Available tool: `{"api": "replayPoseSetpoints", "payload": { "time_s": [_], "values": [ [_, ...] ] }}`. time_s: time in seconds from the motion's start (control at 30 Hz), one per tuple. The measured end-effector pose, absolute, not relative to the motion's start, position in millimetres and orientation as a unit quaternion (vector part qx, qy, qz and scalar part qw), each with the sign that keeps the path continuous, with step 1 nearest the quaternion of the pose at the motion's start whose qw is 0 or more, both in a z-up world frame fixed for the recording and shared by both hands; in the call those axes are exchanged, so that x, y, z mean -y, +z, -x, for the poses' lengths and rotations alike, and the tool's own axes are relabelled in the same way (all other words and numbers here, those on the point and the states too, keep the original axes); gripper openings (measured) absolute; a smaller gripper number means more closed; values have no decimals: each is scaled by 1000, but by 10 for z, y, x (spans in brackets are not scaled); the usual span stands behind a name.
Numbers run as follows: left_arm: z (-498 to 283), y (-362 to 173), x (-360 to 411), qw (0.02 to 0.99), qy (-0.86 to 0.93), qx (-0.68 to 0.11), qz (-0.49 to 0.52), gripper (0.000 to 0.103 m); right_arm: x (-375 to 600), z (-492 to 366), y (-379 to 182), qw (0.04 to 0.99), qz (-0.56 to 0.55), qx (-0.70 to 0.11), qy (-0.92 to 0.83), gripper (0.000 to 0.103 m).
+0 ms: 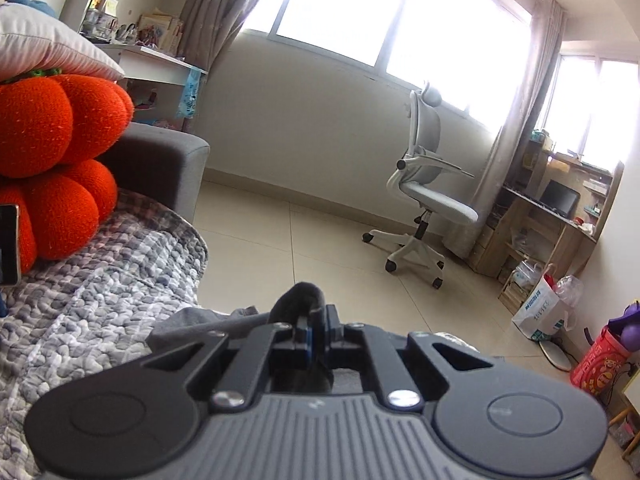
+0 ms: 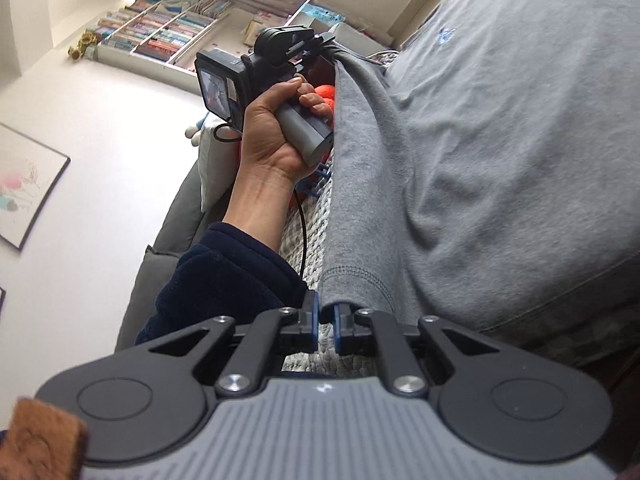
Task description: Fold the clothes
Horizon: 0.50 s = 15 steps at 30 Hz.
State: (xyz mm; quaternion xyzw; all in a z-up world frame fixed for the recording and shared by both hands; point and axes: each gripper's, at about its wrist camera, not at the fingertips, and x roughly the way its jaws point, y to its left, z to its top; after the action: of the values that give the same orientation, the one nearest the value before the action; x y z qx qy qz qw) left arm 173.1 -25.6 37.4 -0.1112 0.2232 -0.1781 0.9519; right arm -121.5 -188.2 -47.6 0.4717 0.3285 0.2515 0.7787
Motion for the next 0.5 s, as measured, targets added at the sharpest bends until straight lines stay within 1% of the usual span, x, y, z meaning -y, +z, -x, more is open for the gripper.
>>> {"api": "replayPoseSetpoints", "payload": {
  "time_s": [0.2, 0.3, 0.33, 0.43, 0.5],
  "values": [
    [-1800, 215, 557, 948, -182, -248, 74, 5, 2055, 1228, -597, 769, -497, -336, 220, 11],
    [-1827, 162, 650, 948, -180, -257, 63, 5, 2015, 1221, -582, 780, -473, -355, 205, 15],
    [-1836, 148, 665, 947, -179, -259, 63, 5, 1984, 1212, -557, 792, -447, -366, 195, 16],
    [-1847, 98, 703, 943, -181, -271, 67, 5, 1824, 1167, -429, 848, -309, -405, 145, 16],
    [-1844, 63, 748, 941, -184, -278, 63, 5, 1754, 1163, -373, 868, -234, -419, 125, 17]
  ]
}}
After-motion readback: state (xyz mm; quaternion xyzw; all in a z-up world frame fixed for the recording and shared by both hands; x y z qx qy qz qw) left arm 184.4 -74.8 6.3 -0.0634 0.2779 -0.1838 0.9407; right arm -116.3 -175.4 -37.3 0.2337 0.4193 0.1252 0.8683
